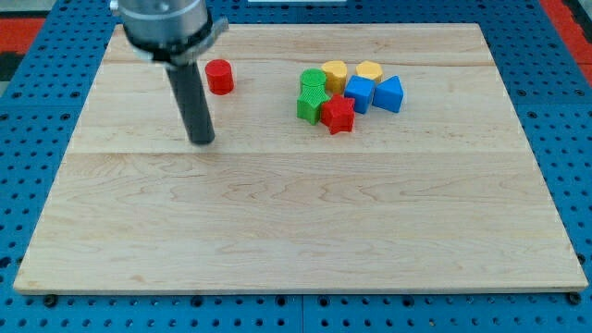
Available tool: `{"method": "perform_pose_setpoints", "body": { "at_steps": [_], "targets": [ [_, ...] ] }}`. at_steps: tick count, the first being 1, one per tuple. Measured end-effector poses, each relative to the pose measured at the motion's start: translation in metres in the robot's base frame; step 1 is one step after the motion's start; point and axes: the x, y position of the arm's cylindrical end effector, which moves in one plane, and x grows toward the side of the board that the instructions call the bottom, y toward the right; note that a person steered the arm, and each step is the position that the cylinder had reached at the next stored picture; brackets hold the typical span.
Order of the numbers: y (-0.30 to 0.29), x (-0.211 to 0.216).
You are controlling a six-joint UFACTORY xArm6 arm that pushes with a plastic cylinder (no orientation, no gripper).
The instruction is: Place the red circle to the bottom left of the red star
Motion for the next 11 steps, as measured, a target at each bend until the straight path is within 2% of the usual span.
{"method": "perform_pose_setpoints", "body": {
  "at_steps": [1, 2, 3, 4, 6, 7, 8, 9, 10, 11],
  "targets": [
    [-0.009, -0.046],
    [-0.045, -0.092],
    [0.016, -0.082],
    [0.007, -0.02],
    [0.027, -0.092],
    [0.025, -0.017],
    [0.023, 0.001],
    [0.095, 0.015],
    [0.113, 0.074],
    [0.117, 0.074]
  ]
}}
